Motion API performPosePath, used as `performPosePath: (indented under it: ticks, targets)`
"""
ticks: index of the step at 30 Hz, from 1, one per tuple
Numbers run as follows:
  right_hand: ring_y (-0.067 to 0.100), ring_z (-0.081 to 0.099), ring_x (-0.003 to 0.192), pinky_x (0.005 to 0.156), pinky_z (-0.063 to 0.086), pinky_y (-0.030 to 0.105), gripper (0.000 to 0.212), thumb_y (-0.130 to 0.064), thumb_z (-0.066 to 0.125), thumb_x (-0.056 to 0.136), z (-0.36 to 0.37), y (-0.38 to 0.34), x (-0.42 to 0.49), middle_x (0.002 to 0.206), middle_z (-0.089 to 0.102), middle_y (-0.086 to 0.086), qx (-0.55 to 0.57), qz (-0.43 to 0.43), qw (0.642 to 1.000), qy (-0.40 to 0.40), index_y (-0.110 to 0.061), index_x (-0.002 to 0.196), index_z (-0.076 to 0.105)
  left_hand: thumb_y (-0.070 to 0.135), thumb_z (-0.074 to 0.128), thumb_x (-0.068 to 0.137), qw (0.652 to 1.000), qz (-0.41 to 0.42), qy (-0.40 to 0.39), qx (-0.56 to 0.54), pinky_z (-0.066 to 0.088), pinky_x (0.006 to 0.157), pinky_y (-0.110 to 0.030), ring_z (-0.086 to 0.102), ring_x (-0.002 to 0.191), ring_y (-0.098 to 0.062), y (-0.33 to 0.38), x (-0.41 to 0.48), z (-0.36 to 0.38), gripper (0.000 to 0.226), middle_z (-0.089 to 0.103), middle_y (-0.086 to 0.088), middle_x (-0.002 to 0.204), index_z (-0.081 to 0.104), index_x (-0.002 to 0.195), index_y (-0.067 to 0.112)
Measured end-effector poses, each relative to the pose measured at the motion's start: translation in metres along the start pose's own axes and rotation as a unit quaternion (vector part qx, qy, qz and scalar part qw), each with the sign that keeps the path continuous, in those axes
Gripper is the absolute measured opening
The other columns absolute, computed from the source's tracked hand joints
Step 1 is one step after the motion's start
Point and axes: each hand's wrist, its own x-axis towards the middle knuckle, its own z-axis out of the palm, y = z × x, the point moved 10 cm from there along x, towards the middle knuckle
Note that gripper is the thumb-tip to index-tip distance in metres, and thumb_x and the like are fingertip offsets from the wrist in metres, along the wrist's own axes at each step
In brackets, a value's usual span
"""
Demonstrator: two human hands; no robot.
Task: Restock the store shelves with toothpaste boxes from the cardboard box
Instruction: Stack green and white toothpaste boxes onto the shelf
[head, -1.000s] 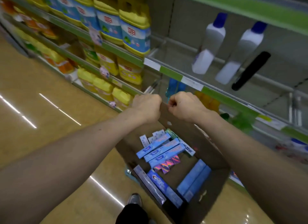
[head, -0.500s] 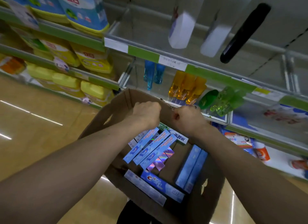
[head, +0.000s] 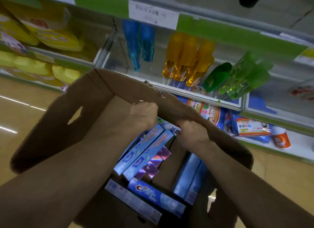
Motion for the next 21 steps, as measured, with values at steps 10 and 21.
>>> performPosePath:
  ticks: [10,21]
  targets:
    - [0.03,0.064,0.05,0.044,0.049,0.031,0.03,-0.002,0.041,0.069,0.041,0.003,0.028,0.061,0.064,0.015,-0.105,0.0,0.991,0.088,0.001,0.07,0.07,0.015,0.051,0.092,0.994,-0.039,-0.053,0.089,0.041,0.082,-0.034,0.055,0.113,-0.028,-0.008,0.04,0.054,0.028,0.058,-0.01,0.123,0.059,0.118,0.015]
    - [0.039,0.047,0.12,0.096,0.039,0.045,0.035,-0.008,0.031,0.1,0.068,0.009,0.046,0.132,0.046,0.022,-0.126,0.022,0.991,0.025,0.0,0.133,0.041,0.016,0.051,0.09,0.987,-0.061,-0.051,0.138,0.037,0.094,-0.039,0.051,0.114,-0.03,-0.015,0.052,0.079,0.04,0.045,-0.016,0.129,0.046,0.13,0.018]
